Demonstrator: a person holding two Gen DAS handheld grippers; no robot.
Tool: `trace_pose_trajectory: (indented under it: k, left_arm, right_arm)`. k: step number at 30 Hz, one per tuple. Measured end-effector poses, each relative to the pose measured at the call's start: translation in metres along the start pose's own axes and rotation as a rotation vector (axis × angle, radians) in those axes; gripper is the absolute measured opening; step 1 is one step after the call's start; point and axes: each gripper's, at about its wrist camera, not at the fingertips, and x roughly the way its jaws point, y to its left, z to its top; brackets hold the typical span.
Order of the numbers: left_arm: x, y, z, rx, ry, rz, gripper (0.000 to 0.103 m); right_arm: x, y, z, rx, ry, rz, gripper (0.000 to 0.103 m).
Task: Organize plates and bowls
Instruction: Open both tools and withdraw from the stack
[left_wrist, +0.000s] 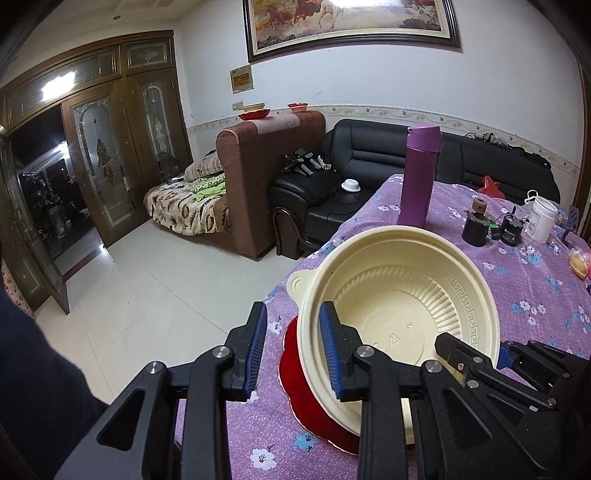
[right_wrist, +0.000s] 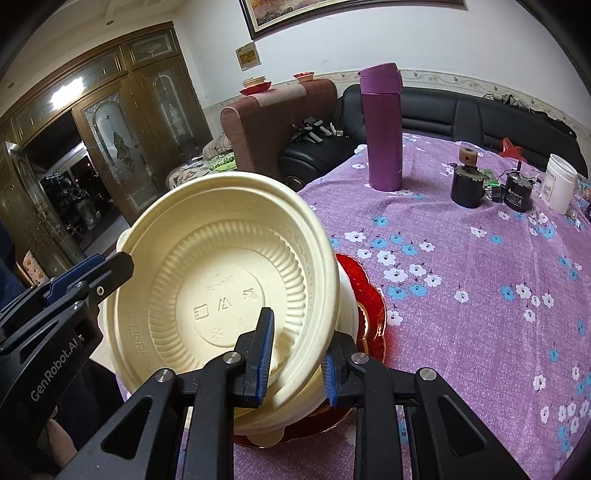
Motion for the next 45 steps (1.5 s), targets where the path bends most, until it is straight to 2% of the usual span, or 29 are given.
trace_pose_trajectory:
  k: [10,13,17,19,22,30,38,45]
  left_arm:
    - [0.002,-0.001,0.000,-0.006,-0.001,0.006,0.029]
    - [0.001,0.000,-0.001,-0.010,-0.003,0.007,0.030]
    - [-0.002,0.003,-0.001,-0.018,-0.014,0.017,0.035]
    - [-0.004,0.006,-0.001,-0.027,-0.022,0.022,0.039]
    - [-0.007,0.010,0.000,-0.035,-0.032,0.032,0.043]
    - [-0.014,0.008,0.002,-0.031,-0.062,0.052,0.053]
    - [-0.034,0.003,-0.001,-0.020,-0.113,0.098,0.087]
    - [-0.050,-0.009,-0.001,0.006,-0.140,0.104,0.092]
  right_arm:
    - [0.002,0.003,0.001,-0.016,-0.009,-0.017,0.027]
    - [0.002,0.004,0.000,-0.017,-0.012,-0.019,0.030]
    - [0.000,0.006,-0.001,-0.019,-0.033,-0.013,0.047]
    - [-0.004,0.008,0.000,-0.026,-0.058,-0.012,0.060]
    - [-0.010,0.010,0.001,-0.034,-0.093,-0.028,0.074]
    - [-0.027,0.003,0.002,0.000,-0.156,-0.016,0.081]
    - [-0.053,-0.004,-0.003,0.018,-0.224,-0.076,0.087]
    - [-0.069,-0.015,-0.012,0.039,-0.240,-0.143,0.089]
